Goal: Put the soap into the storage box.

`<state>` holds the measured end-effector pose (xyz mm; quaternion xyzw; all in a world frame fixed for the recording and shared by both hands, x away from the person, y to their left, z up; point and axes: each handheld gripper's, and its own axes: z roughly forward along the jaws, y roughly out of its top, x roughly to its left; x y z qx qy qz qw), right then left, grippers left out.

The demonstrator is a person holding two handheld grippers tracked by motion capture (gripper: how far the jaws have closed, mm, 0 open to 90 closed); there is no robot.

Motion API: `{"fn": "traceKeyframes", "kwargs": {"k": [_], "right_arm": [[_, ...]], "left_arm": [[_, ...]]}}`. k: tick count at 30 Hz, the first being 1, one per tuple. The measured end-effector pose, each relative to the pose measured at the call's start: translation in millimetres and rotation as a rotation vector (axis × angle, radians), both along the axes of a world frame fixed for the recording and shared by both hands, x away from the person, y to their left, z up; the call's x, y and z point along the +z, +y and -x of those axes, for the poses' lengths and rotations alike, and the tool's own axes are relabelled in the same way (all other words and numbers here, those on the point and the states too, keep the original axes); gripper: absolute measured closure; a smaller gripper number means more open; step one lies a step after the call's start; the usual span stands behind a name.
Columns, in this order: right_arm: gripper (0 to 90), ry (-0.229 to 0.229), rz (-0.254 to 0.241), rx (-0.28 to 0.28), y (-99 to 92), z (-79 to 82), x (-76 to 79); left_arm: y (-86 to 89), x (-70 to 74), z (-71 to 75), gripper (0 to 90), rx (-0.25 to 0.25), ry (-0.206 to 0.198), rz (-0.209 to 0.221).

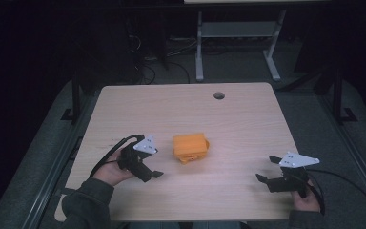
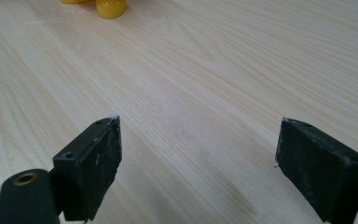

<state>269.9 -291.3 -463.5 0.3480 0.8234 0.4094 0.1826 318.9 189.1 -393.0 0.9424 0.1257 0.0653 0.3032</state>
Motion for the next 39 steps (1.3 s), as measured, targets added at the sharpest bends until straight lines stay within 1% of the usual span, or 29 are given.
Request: {"fn": "traceKeyframes", "kwargs": {"k": [1,2,3,7,8,10,11,12,13,15,16,17,18,20,21,24,25,26,27,28,29,32,33,35,36,37,39], "right_arm": [[13.7,-0.002,0.001,0.002,0.1,-0.2,-0.2],[13.7,0.004,0.001,0.0,0.4,0.1,-0.2],[13.7,0.004,0.002,0.0,0.5,0.0,-0.4],[13.7,0.004,0.005,-0.003,0.8,0.2,-0.9],[13.7,0.004,0.005,-0.003,0.7,0.2,-1.0],[13.7,0.005,0.005,-0.005,0.8,0.4,-1.0],[13.7,0.005,0.005,-0.005,0.8,0.4,-1.0],[13.7,0.006,0.007,-0.004,1.0,0.3,-1.3],[13.7,0.007,0.008,-0.004,1.3,0.3,-1.4],[13.7,0.006,0.008,-0.002,1.9,0.4,-1.4],[13.7,0.006,0.008,-0.002,1.9,0.4,-1.4],[13.7,0.003,0.009,0.001,2.4,0.4,-1.3],[13.7,0.007,0.009,0.001,2.8,0.6,-1.1],[13.7,0.008,0.01,0.004,3.2,0.7,-1.1],[13.7,0.006,0.009,0.004,3.5,0.8,-1.2],[13.7,0.006,0.009,0.005,3.7,1.1,-1.1],[13.7,0.005,0.009,0.005,3.7,1.1,-1.1],[13.7,0.005,0.008,0.005,3.8,1.2,-1.1],[13.7,0.006,0.01,0.006,3.7,1.2,-1.1],[13.7,0.006,0.008,0.005,4.0,1.3,-1.2],[13.7,0.006,0.008,0.005,4.0,1.3,-1.2],[13.7,0.01,0.01,0.008,4.7,1.6,-1.3],[13.7,0.01,0.01,0.008,4.7,1.6,-1.3],[13.7,0.009,0.008,0.021,5.7,0.8,-1.5],[13.7,0.011,0.009,0.021,6.3,1.1,-1.1],[13.7,0.006,0.011,0.027,6.4,0.8,-1.0],[13.7,0.005,0.007,0.032,7.4,0.6,-0.8]], "left_arm": [[1.4,-1.4,1.1,16.8,0.007,0.0,0.007],[4.5,-2.5,1.9,16.8,-0.002,-0.004,-0.004],[4.5,-2.5,1.9,16.8,-0.002,-0.004,-0.004],[13.3,-10.0,7.0,16.8,0.026,0.006,0.012],[15.5,-11.0,7.5,16.7,0.024,0.002,0.007],[18.8,-13.8,9.7,16.7,0.039,0.011,0.022],[18.8,-13.8,9.7,16.7,0.039,0.011,0.022],[21.0,-15.5,10.7,16.7,0.04,0.011,0.011],[24.3,-17.8,12.5,16.7,0.045,0.017,0.013],[26.8,-20.1,15.5,16.8,0.059,0.022,0.029],[26.8,-20.1,15.5,16.9,0.059,0.022,0.029],[30.3,-21.0,17.8,17.8,0.046,0.024,0.023],[31.3,-22.2,19.4,18.7,0.054,0.022,0.025],[35.2,-23.0,20.9,18.2,0.054,0.022,0.01],[36.7,-24.1,22.5,18.2,0.063,0.023,0.019],[42.1,-26.8,26.6,18.2,0.069,0.025,0.025],[42.1,-26.8,26.6,18.2,0.069,0.025,0.025],[45.1,-30.3,30.3,18.2,0.076,0.022,0.027],[45.1,-30.3,30.3,18.7,0.076,0.022,0.027],[47.9,-33.7,34.5,19.9,0.076,0.02,0.025],[47.9,-33.7,34.5,20.3,0.076,0.02,0.025],[55.0,-38.7,41.7,21.3,0.093,0.01,0.047],[55.0,-38.7,41.7,21.2,0.093,0.01,0.047],[60.0,-40.3,45.3,20.4,0.108,0.005,0.048],[60.5,-40.4,46.3,20.3,0.116,0.004,0.057],[61.8,-39.8,46.5,19.9,0.113,-0.004,0.051],[62.2,-39.5,47.0,19.5,0.117,0.001,0.052]]}}
